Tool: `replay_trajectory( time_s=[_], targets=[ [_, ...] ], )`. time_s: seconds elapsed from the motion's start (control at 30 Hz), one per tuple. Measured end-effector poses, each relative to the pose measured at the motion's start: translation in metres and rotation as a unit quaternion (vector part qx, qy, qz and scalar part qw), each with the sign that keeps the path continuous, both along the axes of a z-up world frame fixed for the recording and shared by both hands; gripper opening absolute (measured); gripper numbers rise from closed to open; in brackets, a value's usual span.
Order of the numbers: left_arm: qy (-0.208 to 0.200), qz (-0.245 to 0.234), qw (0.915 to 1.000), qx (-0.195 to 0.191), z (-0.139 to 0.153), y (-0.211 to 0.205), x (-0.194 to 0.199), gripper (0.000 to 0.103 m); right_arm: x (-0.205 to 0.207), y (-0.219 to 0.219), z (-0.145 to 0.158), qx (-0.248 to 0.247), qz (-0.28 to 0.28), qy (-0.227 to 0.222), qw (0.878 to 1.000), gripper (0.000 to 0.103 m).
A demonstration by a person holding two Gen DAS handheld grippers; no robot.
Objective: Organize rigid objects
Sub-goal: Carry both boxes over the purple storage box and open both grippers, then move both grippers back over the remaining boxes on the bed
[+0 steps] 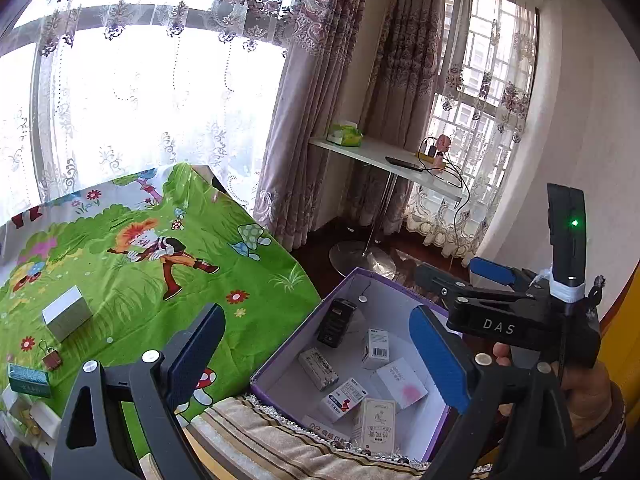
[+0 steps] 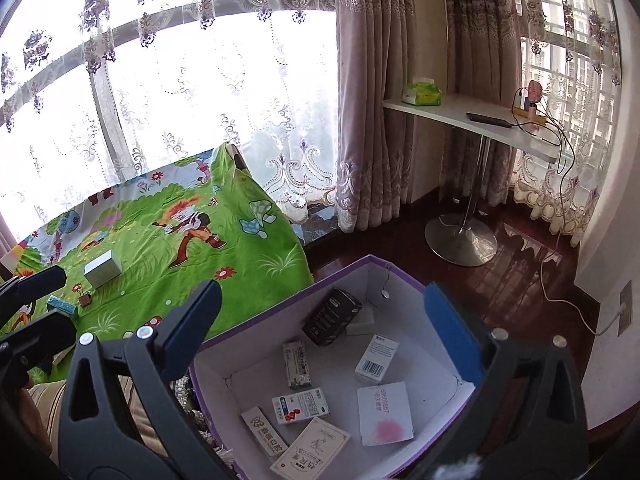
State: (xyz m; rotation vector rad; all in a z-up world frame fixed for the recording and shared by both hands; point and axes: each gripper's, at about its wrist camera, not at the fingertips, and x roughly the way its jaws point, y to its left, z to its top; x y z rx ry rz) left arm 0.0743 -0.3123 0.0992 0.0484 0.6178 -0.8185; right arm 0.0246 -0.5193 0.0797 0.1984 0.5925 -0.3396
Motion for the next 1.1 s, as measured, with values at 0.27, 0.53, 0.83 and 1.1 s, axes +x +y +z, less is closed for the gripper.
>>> replay_trajectory(
  time_s=[0.27, 0.53, 0.83, 1.1],
  targets=[
    [-0.010, 0.039, 0.9992, -0.002, 0.005, 0.035, 0.009, 0.094, 0.008, 0.025, 0.004, 0.034, 0.076, -0.005, 0.997, 0.102],
    [-0.008, 0.115, 0.9934, 0.001, 0.001, 0.102, 0.027, 0.094, 0.027, 0.057, 0.010, 0.045, 0.118, -0.001, 0.992, 0.102],
    [0.032, 0.238, 0.9707, -0.009, -0.012, 0.201, 0.053, 0.094, 0.054, 0.094, 0.014, 0.048, 0.153, 0.018, 0.987, 0.102],
    [0.064, 0.337, 0.9391, -0.016, -0.021, 0.272, 0.073, 0.094, 0.078, 0.137, 0.029, 0.035, 0.196, 0.013, 0.980, 0.102]
  ],
)
